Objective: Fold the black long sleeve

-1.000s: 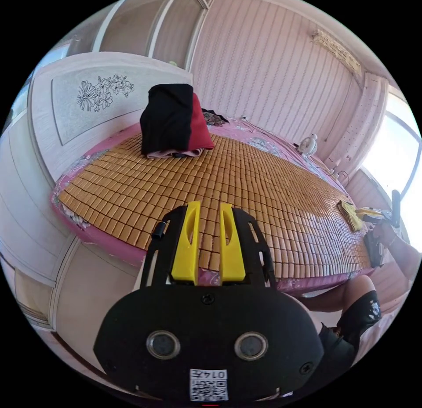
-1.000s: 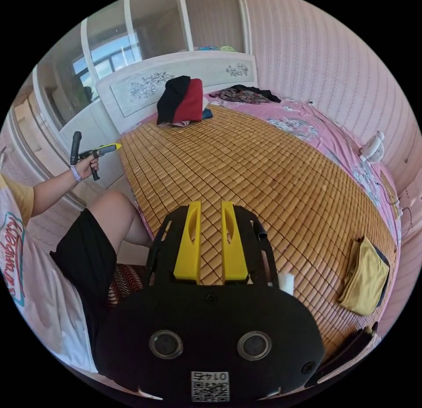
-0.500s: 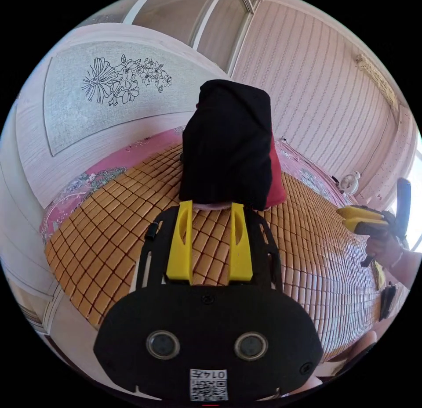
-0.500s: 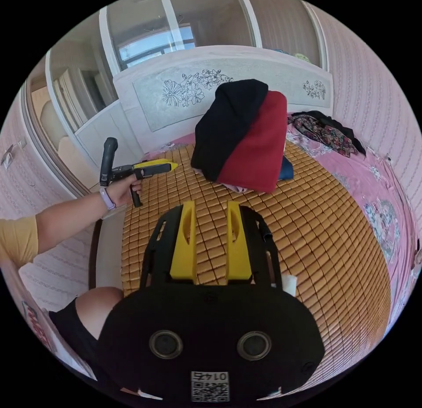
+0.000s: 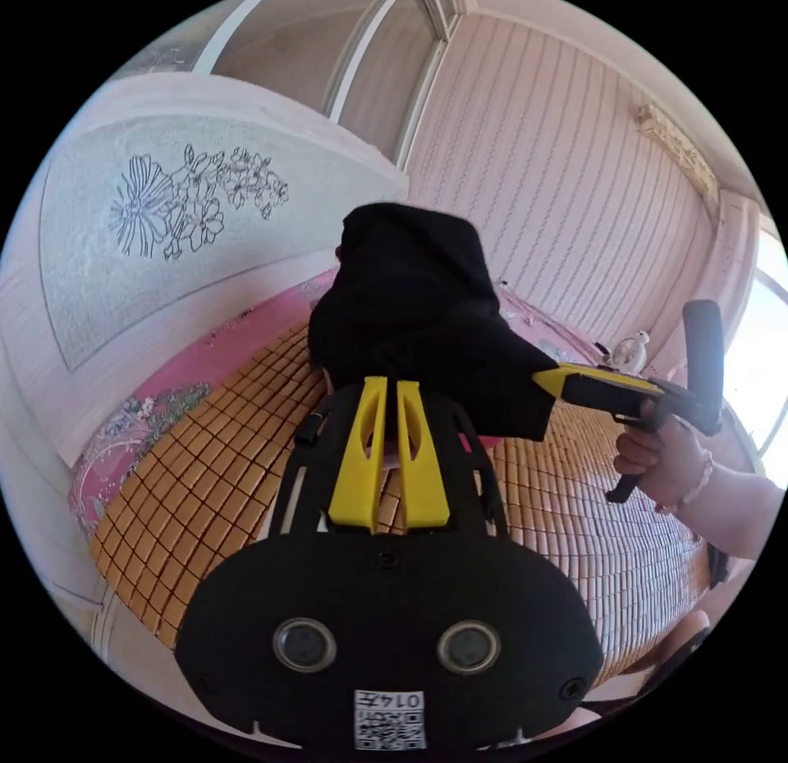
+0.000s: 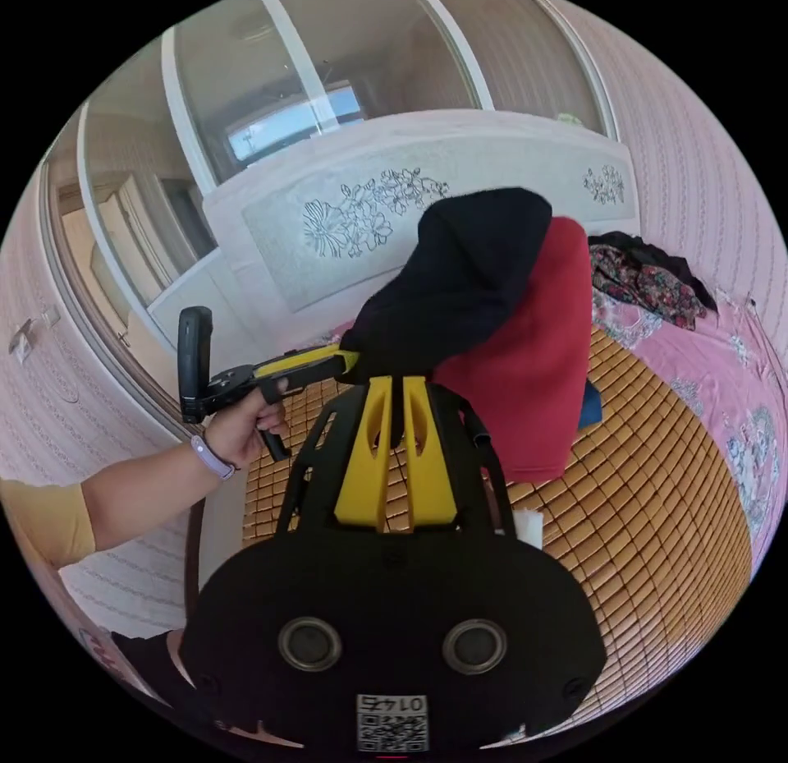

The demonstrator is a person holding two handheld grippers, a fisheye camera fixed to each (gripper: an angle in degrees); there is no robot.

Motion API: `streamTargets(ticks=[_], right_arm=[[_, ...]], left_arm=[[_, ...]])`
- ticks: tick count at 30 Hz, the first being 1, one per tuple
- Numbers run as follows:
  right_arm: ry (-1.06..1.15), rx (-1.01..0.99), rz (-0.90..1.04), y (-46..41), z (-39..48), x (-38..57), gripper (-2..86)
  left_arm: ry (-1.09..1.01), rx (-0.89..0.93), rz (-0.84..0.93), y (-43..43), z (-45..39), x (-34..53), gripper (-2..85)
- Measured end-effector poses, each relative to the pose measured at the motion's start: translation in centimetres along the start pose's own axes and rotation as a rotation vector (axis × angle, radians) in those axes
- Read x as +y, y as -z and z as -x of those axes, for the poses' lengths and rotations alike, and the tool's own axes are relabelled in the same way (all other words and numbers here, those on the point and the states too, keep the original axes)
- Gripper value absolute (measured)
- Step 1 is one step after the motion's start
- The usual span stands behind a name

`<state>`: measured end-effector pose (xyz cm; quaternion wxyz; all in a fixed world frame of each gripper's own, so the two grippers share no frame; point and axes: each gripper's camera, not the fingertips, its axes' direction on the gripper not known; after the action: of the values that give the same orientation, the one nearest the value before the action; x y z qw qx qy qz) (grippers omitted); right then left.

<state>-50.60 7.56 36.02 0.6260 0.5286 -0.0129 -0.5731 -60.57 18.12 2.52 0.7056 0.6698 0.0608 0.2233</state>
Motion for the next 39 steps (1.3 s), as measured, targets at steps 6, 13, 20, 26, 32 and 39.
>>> streamTargets(ticks=[6, 13, 20, 26, 32, 39], right_arm=[[-0.001, -0.013, -0.143, 14.7, 3.4, 5.8, 2.1], [-0.278, 0.159, 0.331, 18.3, 8.7, 31.4, 8.6], [-0.412, 0.044, 0.203, 22.2, 12.6, 39.3, 11.2], [-0.733, -0.186, -0.088, 25.9, 8.4, 40.7, 13.5], [-0.635, -0.135, 0.152, 21.4, 7.7, 36.8, 10.2], [-0.758, -0.048, 0.134, 25.6, 3.9, 38.8, 1.7]], left_arm=[[-0.194, 0.273, -0.116, 12.6, -7.1, 1.8, -0.6], [-0.029, 0.462, 0.345, 13.4, -15.2, 19.9, -0.8], [-0.168, 0.512, 0.415, 16.7, -20.9, 24.8, -0.7], [-0.262, 0.501, 0.411, 18.2, -24.3, 25.8, -0.6], [-0.399, 0.501, 0.457, 17.5, -28.2, 27.5, -0.4], [-0.295, 0.281, 0.420, 17.2, -24.0, 25.9, 0.1]])
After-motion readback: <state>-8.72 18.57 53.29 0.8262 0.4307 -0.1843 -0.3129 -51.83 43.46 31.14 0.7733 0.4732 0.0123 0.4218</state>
